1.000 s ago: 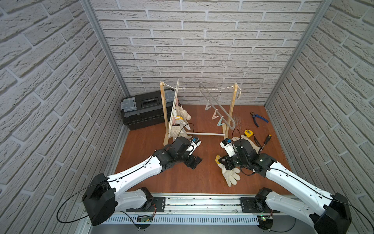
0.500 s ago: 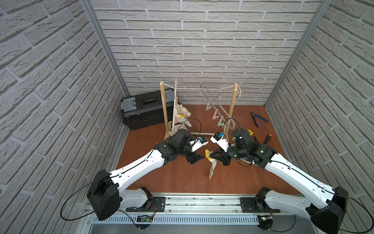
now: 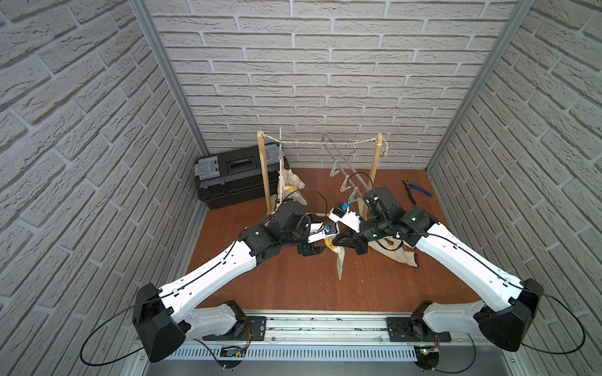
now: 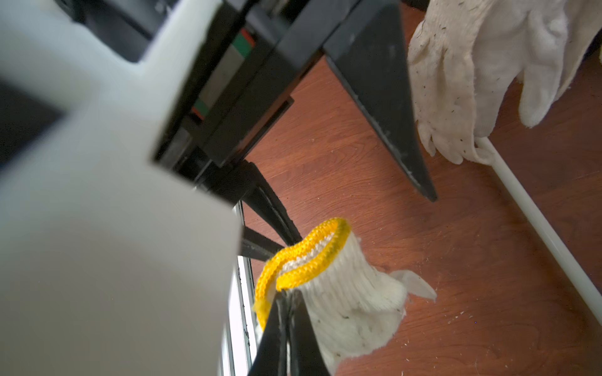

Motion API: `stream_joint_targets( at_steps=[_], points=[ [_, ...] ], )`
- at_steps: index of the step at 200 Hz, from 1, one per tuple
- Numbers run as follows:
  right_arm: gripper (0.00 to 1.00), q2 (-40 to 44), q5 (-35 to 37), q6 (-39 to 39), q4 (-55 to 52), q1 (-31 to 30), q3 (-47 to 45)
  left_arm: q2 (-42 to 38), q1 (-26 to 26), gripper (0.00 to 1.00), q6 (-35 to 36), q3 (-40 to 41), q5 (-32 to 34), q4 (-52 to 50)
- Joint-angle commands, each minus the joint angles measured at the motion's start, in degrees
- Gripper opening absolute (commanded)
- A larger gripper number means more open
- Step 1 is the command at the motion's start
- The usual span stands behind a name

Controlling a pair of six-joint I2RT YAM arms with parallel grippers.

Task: Clip the gloves onto a hanger to dry
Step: Pick up the glove from the center of the board.

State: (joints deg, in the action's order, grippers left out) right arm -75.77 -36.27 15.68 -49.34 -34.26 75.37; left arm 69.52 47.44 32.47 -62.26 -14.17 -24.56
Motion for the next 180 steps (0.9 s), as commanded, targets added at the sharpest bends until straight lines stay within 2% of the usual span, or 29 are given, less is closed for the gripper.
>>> stream_joint_targets(
  at_steps=[1, 18, 29, 37, 59, 80, 104, 119, 134, 149, 162, 180],
  points=[
    [0.03, -0.24, -3.27, 3.08, -2.02, 0.91, 2.13, 1.43, 0.59, 0.67, 3.62, -2.63, -0.81, -2.5],
    [0.03, -0.56, -3.97, 3.64, -2.72, 1.39, 3.21, 2.57, 0.9, 0.58, 4.53, -3.35, -1.5, -4.12],
    [0.02, -0.83, -4.07, 4.12, -3.32, 1.76, 3.61, 3.33, 1.18, 0.42, 4.56, -4.1, -1.6, -5.37],
    [0.03, -1.0, -4.07, 4.36, -3.78, 2.08, 3.78, 3.66, 1.25, 0.35, 4.6, -4.56, -2.18, -6.12],
    [0.03, -1.27, -4.41, 5.15, -5.05, 2.87, 4.32, 3.62, 1.71, 0.32, 4.56, -5.39, -2.96, -7.4],
    [0.03, -1.54, -3.58, 5.15, -5.38, 3.32, 4.45, 3.1, 1.8, 0.14, 4.68, -5.46, -2.03, -7.96],
    [0.03, -1.92, -3.51, 5.75, -6.29, 3.5, 4.78, 2.09, 1.8, 0.1, 4.53, -5.08, -2.06, -8.49],
    [0.03, -1.98, -3.35, 5.81, -6.15, 3.49, 5.0, 1.74, 1.69, 0.0, 4.05, -4.95, -2.14, -8.94],
    [0.03, -1.86, -2.23, 5.76, -5.65, 3.55, 5.04, 1.69, 1.62, 0.0, 2.8, -4.88, -1.72, -9.34],
    [0.09, -1.2, -1.41, 5.45, -4.33, 3.65, 4.6, 2.01, 1.05, 0.0, 0.81, -5.24, -0.85, -10.38],
    [0.24, -0.05, 0.19, 4.52, -1.46, 3.59, 3.16, 2.36, 0.27, 0.0, -1.64, -6.05, -0.77, -11.44],
    [0.38, 3.24, 1.81, 1.87, 6.77, 3.59, -1.78, 3.26, -0.89, 0.0, -4.98, -7.56, -0.9, -12.96]
  ],
)
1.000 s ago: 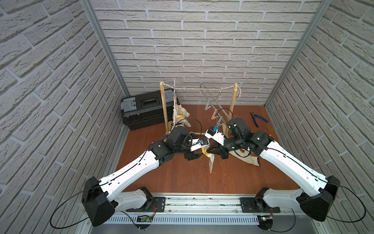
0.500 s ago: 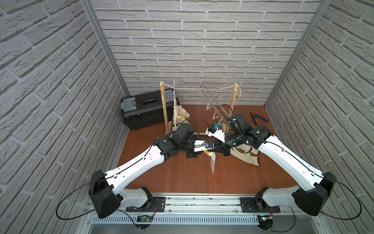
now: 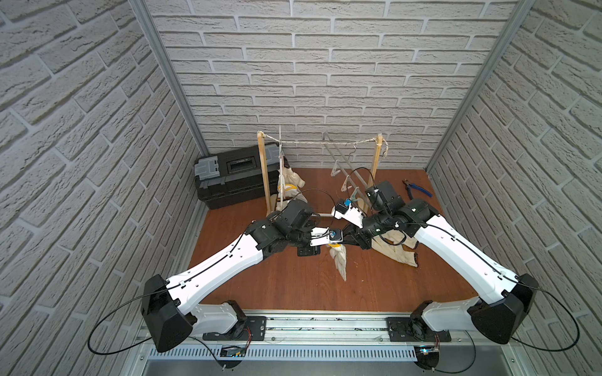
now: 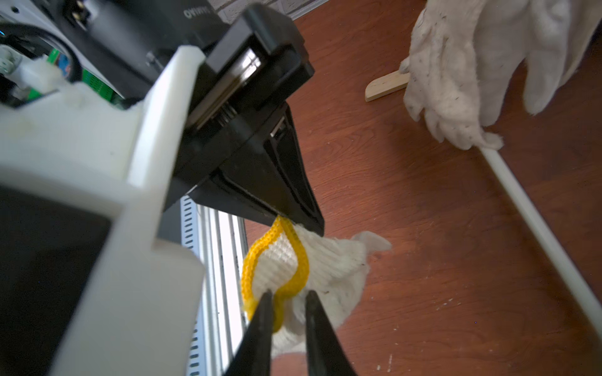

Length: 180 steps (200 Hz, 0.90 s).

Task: Clip the gloves onto a hanger to dry
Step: Pick up the glove from the center of the board.

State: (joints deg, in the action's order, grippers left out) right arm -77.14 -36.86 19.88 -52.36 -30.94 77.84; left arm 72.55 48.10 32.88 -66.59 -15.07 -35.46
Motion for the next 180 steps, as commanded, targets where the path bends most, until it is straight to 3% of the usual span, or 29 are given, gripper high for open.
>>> stream_joint_targets(
  at_steps=[1, 32, 99, 147, 180],
  points=[
    [0.39, 4.89, 2.45, -2.62, 10.37, 0.27, -4.7, 0.26, -1.62, 0.0, -5.56, -3.3, 0.02, -2.19],
    [0.53, 10.9, 3.37, -11.26, 27.29, 0.02, -14.73, 3.11, -3.24, 0.0, -11.46, -6.34, 0.59, -5.78],
    [0.64, 15.49, 14.26, -21.42, 49.8, -8.53, -28.98, 7.22, -4.17, 0.0, -17.72, -10.27, 1.84, -10.2],
    [0.66, 16.07, 24.29, -23.84, 59.28, -12.86, -35.68, 7.67, -6.19, 0.0, -23.31, -11.12, -1.8, -8.59],
    [0.65, 16.23, 35.11, -25.36, 65.89, -14.88, -38.62, 8.35, -6.35, 0.0, -25.1, -11.64, -3.67, -8.74]
  ],
)
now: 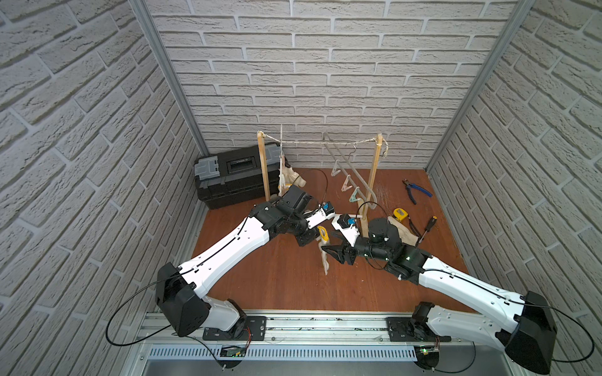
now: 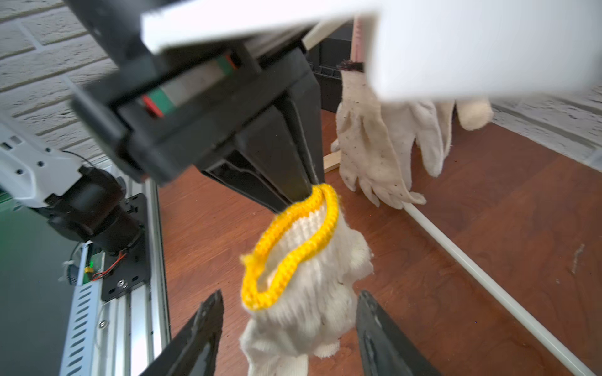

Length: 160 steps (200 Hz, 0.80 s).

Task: Clip the gloves onto a hanger to dry
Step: Pick up the glove from the center of the board.

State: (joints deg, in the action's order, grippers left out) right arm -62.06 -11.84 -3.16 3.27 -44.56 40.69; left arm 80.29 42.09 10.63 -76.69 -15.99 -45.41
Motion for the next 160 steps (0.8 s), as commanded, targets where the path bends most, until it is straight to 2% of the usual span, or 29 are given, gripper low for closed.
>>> stream_joint_targets(
  at_steps=[1, 57, 89, 110, 138, 160],
  points=[
    [0.64, 1.15, 10.43, -2.35, 10.57, -1.34, -1.52, 0.63, -0.34, 0.0, -2.88, -1.54, -2.7, 1.2],
    [0.63, -2.52, 9.51, -3.0, 16.53, -5.25, -1.05, 3.17, -2.13, 0.0, -7.07, -3.13, -3.51, 0.87],
    [0.63, -4.7, 16.05, -5.26, 16.21, -6.68, -0.6, 4.1, -2.88, 0.0, -7.62, -4.0, -4.67, 0.19],
    [0.58, -6.3, 21.39, -6.3, 13.56, -7.21, 0.75, 3.49, -3.31, 0.0, -7.82, -3.65, -5.52, 0.78],
    [0.43, -6.43, 23.93, -8.49, 14.18, -7.21, 0.72, 3.21, -3.87, 0.0, -7.65, -2.88, -7.05, 0.85],
    [0.41, -5.86, 24.69, -8.97, 15.12, -7.21, 0.08, 3.61, -4.06, 0.0, -7.64, -2.77, -7.66, 0.61]
  ],
)
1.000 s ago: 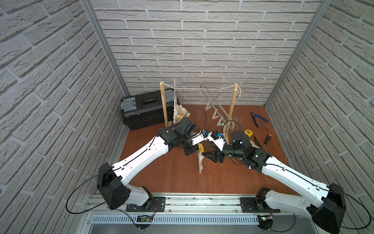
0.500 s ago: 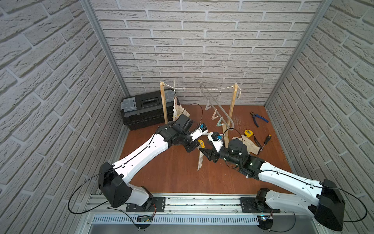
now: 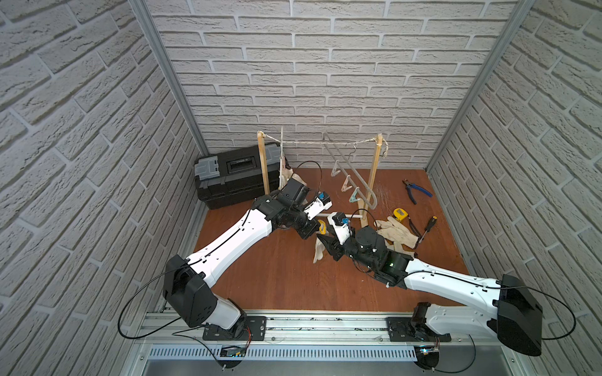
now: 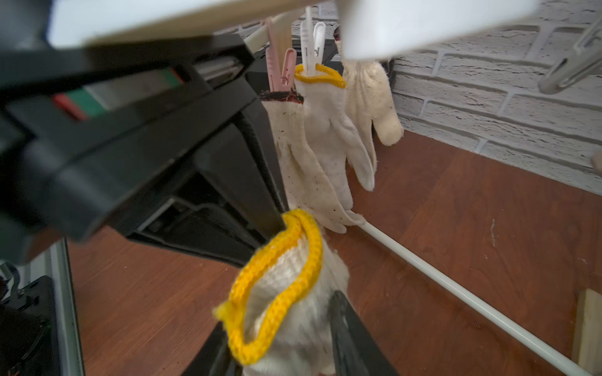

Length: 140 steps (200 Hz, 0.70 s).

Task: Clip the gloves onto a hanger to dry
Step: Pick up the glove from the center of the board.

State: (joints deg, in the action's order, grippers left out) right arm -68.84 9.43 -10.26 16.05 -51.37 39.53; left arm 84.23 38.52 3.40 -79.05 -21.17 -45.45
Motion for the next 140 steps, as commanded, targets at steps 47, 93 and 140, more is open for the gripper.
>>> stream_joint_targets(
  at_steps=[47, 93, 140],
  points=[
    [0.37, 4.2, 2.79, -0.43, -0.02, -0.42, 0.97, -0.57, -1.73, 0.0, -0.47, 0.68, -1.33, 0.83],
    [0.45, 4.21, 4.95, 0.67, -2.11, -0.3, 2.22, -0.16, -1.9, 0.0, -0.89, 0.19, -2.62, 0.81],
    [0.4, 1.16, 5.82, 2.0, -2.92, -0.3, 5.88, -0.11, -1.87, 0.0, -0.81, 0.27, -3.9, -0.45]
  ],
)
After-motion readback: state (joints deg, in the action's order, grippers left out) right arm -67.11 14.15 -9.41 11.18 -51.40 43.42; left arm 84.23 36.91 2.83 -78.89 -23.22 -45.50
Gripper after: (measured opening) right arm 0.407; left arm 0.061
